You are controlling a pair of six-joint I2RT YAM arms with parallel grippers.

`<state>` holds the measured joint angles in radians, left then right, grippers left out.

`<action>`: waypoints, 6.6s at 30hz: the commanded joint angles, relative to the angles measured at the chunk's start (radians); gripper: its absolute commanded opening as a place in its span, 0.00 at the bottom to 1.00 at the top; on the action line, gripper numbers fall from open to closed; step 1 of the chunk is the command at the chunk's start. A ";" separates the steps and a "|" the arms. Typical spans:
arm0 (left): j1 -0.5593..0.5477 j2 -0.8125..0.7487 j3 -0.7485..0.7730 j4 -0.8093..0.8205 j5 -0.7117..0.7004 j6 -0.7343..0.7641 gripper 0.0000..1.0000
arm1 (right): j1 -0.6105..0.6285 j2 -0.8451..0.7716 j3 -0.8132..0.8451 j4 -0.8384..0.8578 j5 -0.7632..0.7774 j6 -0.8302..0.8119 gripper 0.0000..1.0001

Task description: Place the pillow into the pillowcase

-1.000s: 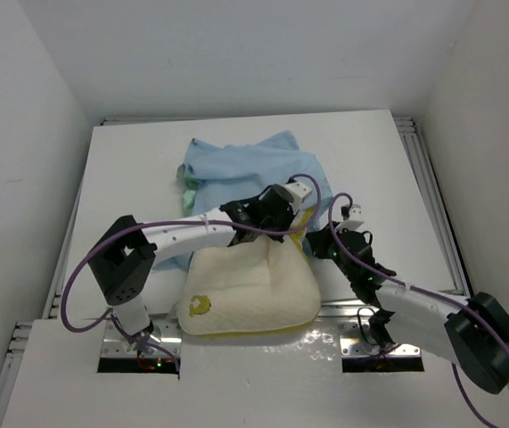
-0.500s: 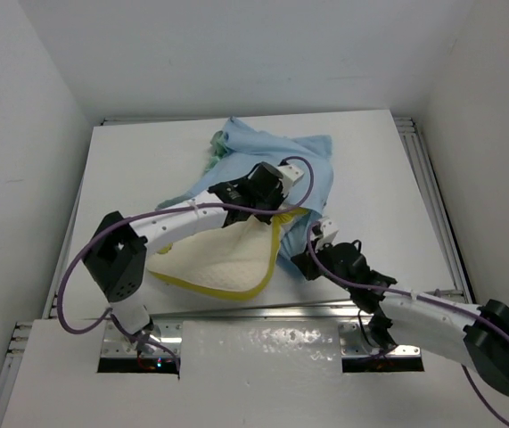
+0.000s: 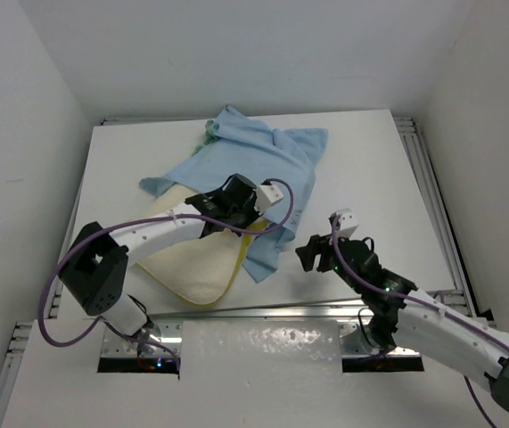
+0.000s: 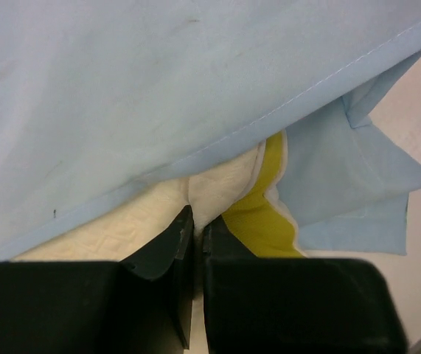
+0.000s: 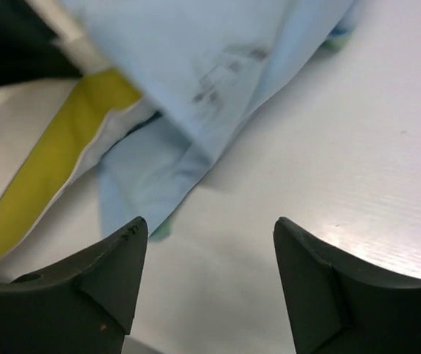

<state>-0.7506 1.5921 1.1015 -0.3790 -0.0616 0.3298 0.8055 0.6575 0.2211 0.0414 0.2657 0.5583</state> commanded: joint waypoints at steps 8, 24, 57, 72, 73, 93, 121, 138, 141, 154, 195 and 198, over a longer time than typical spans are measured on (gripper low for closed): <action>-0.001 -0.086 -0.028 0.086 0.092 0.028 0.00 | -0.072 0.468 0.200 0.311 0.019 -0.143 0.68; -0.121 -0.116 -0.178 0.083 0.117 0.025 0.66 | -0.106 0.867 0.299 0.605 0.214 -0.067 0.02; 0.102 -0.018 0.199 0.069 0.135 -0.163 0.00 | 0.092 0.629 0.422 0.455 -0.477 -0.105 0.00; 0.100 -0.159 0.274 -0.334 0.391 0.150 1.00 | -0.117 0.510 0.221 0.281 -0.226 0.083 0.00; 0.102 -0.167 0.274 -0.366 0.407 0.162 0.99 | -0.118 0.522 0.222 0.281 -0.232 0.084 0.00; 0.717 0.561 1.000 -0.540 0.519 0.465 0.68 | -0.038 0.692 0.532 0.088 -0.263 -0.020 0.00; 0.778 0.417 0.410 -0.170 0.657 0.290 0.00 | 0.271 0.737 0.825 -0.400 0.352 0.587 0.80; 0.780 0.261 0.192 -0.186 0.643 0.121 0.00 | 0.330 0.879 0.709 -0.187 0.219 0.757 0.84; 0.778 0.250 0.185 -0.213 0.649 0.124 0.00 | 0.291 0.978 0.769 -0.261 0.126 0.804 0.85; 0.783 0.178 0.178 -0.457 0.761 0.302 0.00 | 0.192 0.866 0.584 0.014 0.194 0.772 0.00; 0.826 0.273 0.285 -0.747 0.761 0.558 0.00 | -0.087 0.659 0.874 -0.612 0.178 0.262 0.16; 0.826 0.269 0.291 -0.745 0.747 0.545 0.00 | -0.225 0.582 0.694 -0.555 0.124 0.435 0.27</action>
<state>0.0669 1.9205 1.3895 -1.1549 0.7036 0.9009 0.6971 1.2736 1.0424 -0.4358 0.4652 0.8658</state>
